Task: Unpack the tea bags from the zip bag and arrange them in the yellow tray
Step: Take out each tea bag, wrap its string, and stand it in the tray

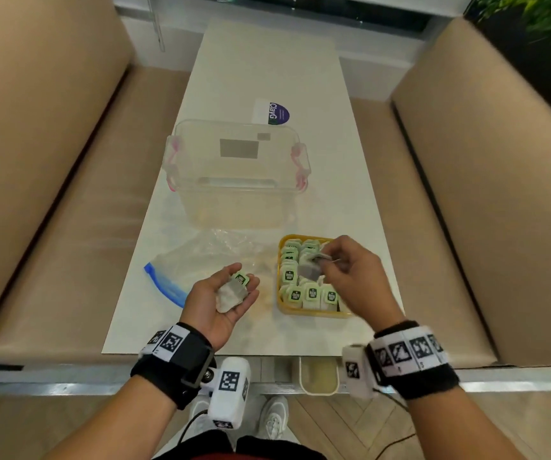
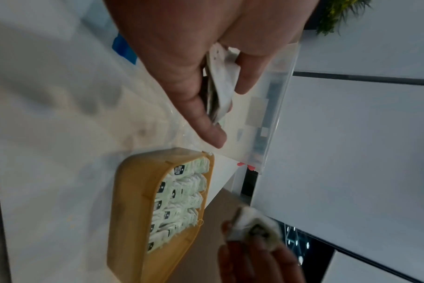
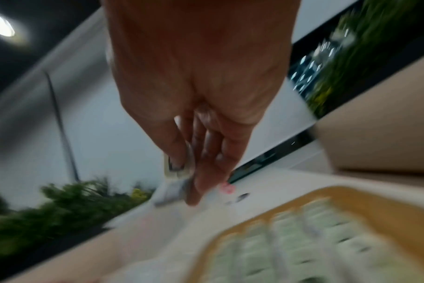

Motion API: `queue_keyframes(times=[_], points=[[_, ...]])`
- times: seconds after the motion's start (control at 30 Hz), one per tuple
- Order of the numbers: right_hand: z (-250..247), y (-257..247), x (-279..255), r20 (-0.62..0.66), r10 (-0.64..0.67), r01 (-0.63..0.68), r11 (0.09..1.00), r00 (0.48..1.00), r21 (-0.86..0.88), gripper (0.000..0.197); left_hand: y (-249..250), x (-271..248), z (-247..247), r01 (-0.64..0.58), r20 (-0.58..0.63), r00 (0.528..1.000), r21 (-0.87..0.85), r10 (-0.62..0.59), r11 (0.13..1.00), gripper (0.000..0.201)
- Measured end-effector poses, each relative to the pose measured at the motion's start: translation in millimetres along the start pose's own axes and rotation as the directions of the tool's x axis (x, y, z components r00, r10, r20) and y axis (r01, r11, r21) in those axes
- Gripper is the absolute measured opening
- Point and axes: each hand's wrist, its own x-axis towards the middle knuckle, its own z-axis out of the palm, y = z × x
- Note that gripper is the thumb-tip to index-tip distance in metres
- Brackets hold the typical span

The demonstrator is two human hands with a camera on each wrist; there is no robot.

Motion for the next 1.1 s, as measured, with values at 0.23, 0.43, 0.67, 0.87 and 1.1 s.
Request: queue_keyframes(times=[0.23, 0.43, 0.67, 0.87, 1.1], points=[[-18, 56, 26, 0.233, 0.228, -0.139, 0.929, 0.945, -0.344, 0.012, -4, -2, 1, 0.009, 0.069, 0.998, 0.105, -0.016, 0.994, 0.024], [-9, 63, 35, 0.389, 0.260, -0.101, 0.918, 0.884, -0.384, 0.012, -9, -2, 2, 0.023, 0.087, 0.996, 0.144, -0.036, 0.989, 0.025], [7, 61, 42, 0.457, 0.279, -0.091, 0.916, 0.845, -0.390, 0.019, -14, -5, 1, 0.033, 0.072, 0.996, 0.155, -0.044, 0.987, 0.024], [13, 64, 39, 0.435, 0.280, -0.105, 0.917, 0.856, -0.385, 0.009, -19, -5, 0, 0.050, 0.061, 0.996, 0.167, -0.061, 0.985, 0.025], [15, 67, 37, 0.416, 0.270, -0.087, 0.909, 0.868, -0.408, 0.013, -21, -4, -2, 0.060, 0.072, 0.995, 0.159, -0.073, 0.985, 0.025]])
